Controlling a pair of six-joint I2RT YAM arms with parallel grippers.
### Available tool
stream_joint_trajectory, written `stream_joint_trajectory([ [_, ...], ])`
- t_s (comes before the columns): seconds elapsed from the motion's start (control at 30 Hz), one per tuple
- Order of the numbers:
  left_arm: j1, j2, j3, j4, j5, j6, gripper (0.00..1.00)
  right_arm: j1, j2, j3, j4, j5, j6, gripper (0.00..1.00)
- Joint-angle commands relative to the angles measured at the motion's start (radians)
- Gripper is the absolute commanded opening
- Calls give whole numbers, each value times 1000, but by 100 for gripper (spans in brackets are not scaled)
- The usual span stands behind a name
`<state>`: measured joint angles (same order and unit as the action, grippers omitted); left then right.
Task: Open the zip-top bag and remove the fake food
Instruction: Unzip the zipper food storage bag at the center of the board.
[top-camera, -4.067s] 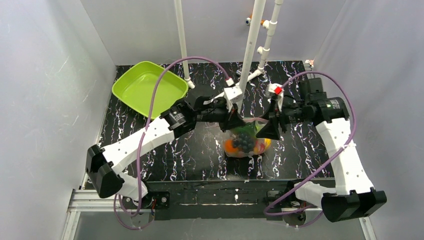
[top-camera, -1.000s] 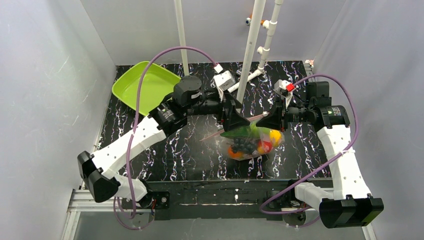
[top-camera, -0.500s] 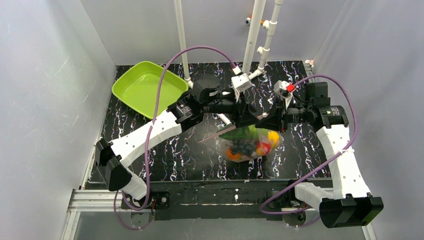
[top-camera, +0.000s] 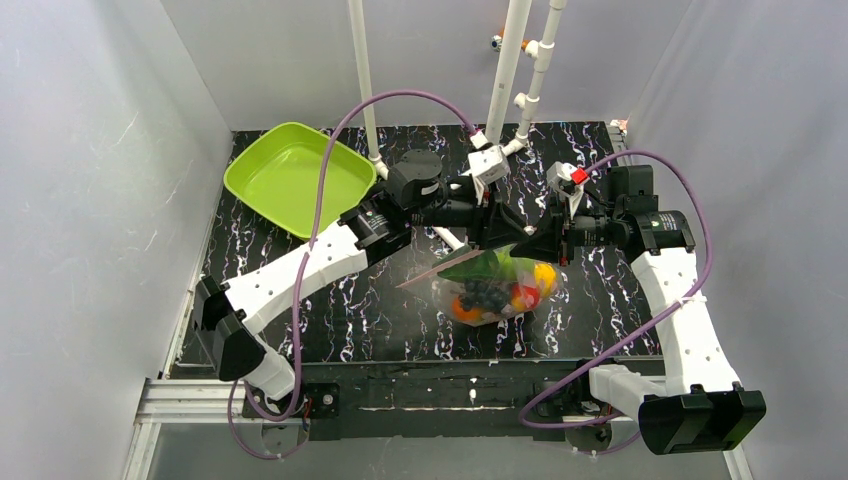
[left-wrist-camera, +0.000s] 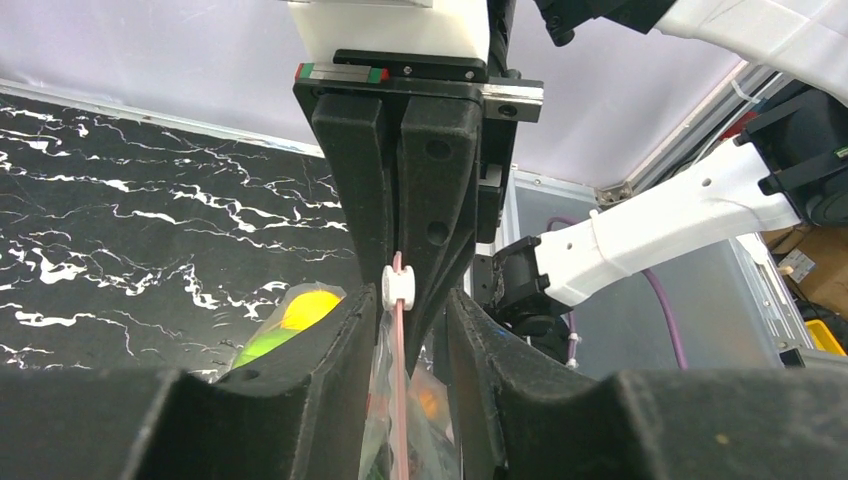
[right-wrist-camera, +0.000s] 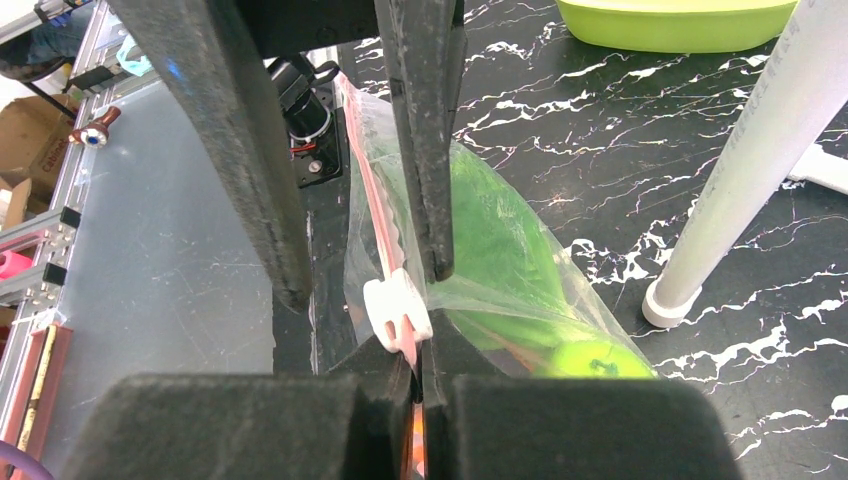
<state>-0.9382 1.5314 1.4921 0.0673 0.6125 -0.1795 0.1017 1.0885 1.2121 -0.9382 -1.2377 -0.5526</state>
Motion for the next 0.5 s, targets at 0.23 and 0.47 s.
stream_joint_trajectory([
  [0.23,-11,46,66,11,5,5,19,6,-5,5,35,-59,7,1],
  [0.47,-13,41,64,8,0,2,0,6,-10,-1,35,-55,7,1],
])
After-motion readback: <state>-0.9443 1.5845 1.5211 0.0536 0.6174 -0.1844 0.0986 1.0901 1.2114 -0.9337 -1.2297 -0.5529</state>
